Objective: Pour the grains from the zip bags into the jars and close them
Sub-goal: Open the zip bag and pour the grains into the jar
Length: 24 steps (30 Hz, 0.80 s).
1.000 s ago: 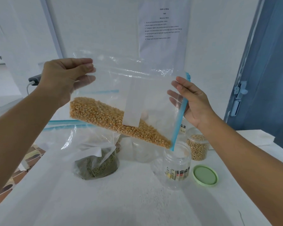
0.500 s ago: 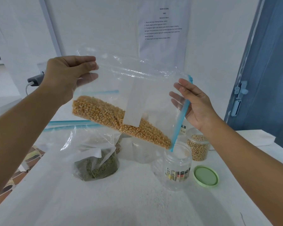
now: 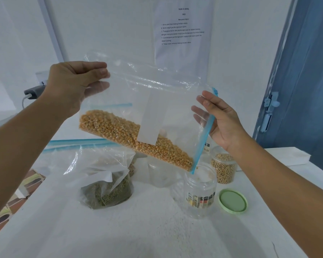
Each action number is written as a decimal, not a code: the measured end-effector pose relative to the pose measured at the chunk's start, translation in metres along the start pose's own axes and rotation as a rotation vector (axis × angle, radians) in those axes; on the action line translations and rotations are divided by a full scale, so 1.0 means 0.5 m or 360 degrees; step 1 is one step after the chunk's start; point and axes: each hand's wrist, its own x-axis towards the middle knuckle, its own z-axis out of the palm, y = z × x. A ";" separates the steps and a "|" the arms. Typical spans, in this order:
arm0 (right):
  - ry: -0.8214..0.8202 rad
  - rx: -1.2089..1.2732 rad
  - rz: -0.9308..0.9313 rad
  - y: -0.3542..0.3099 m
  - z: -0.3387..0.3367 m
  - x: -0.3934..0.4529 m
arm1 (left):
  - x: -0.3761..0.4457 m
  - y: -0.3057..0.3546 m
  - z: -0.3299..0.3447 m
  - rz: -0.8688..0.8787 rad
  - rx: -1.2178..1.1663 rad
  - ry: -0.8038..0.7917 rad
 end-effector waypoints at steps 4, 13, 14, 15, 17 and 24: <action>0.0019 0.0008 -0.0005 0.000 -0.003 -0.002 | 0.001 0.004 0.009 0.0010 -0.0005 -0.0012; 0.0036 0.0021 0.0003 0.002 -0.007 -0.008 | 0.005 0.008 0.013 0.0027 -0.0008 -0.0035; 0.0040 0.0022 0.0001 0.001 -0.007 -0.009 | 0.006 0.009 0.014 0.0028 -0.0010 -0.0035; 0.0046 0.0023 0.0000 0.001 -0.007 -0.009 | 0.006 0.010 0.015 0.0028 -0.0010 -0.0036; 0.0055 0.0024 0.0000 -0.001 -0.008 -0.010 | 0.007 0.011 0.018 0.0027 0.0000 -0.0040; 0.0057 0.0034 -0.0002 -0.003 -0.008 -0.015 | 0.013 0.014 0.022 0.0042 0.0006 -0.0045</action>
